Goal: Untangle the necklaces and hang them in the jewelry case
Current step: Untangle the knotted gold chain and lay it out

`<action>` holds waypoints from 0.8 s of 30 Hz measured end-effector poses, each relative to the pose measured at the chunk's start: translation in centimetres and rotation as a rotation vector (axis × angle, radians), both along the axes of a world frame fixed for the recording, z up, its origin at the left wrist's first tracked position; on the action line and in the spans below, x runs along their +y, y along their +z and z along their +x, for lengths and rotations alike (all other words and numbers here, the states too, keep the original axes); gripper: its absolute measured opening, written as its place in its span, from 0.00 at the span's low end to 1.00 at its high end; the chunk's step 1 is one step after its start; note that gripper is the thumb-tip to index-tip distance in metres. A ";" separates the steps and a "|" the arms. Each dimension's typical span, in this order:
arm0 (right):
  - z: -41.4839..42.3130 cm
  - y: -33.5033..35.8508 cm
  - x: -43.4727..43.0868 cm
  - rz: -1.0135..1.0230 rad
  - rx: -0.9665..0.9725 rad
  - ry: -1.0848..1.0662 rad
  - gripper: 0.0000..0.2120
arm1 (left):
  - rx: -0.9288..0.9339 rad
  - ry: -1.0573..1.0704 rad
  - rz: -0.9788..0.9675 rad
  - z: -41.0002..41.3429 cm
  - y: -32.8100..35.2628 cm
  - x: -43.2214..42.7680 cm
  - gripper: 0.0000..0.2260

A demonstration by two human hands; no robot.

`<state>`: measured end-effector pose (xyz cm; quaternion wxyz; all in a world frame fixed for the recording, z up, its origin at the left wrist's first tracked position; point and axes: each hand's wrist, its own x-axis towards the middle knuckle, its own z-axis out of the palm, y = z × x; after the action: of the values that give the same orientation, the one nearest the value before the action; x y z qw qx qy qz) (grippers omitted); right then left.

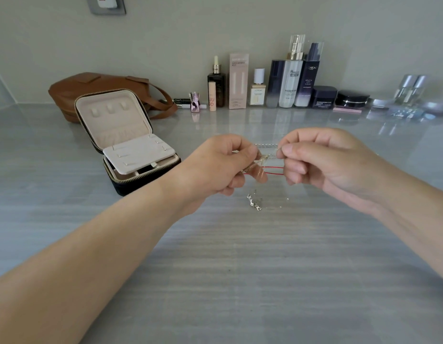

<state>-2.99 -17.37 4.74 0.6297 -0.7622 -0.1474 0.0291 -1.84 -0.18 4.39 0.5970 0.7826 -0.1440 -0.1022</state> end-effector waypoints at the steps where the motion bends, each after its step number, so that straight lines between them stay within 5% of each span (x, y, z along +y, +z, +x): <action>1: 0.0 0.0 0.0 -0.004 0.003 -0.003 0.12 | 0.008 0.000 0.009 0.0 0.0 0.0 0.08; 9: 0.0 0.0 -0.1 0.001 0.012 -0.002 0.13 | 0.093 0.096 -0.053 0.2 -0.1 -0.2 0.03; 15: 0.3 -0.1 -0.2 0.029 0.019 -0.030 0.12 | -0.030 0.112 -0.011 0.2 0.6 0.0 0.07; 24: 0.2 0.0 -0.2 0.002 0.010 -0.044 0.13 | -0.839 0.315 0.375 -0.1 0.0 0.2 0.13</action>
<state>-2.75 -17.54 4.73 0.6317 -0.7644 -0.1275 0.0186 -1.92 -0.02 4.39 0.3444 0.8626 -0.2310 0.2896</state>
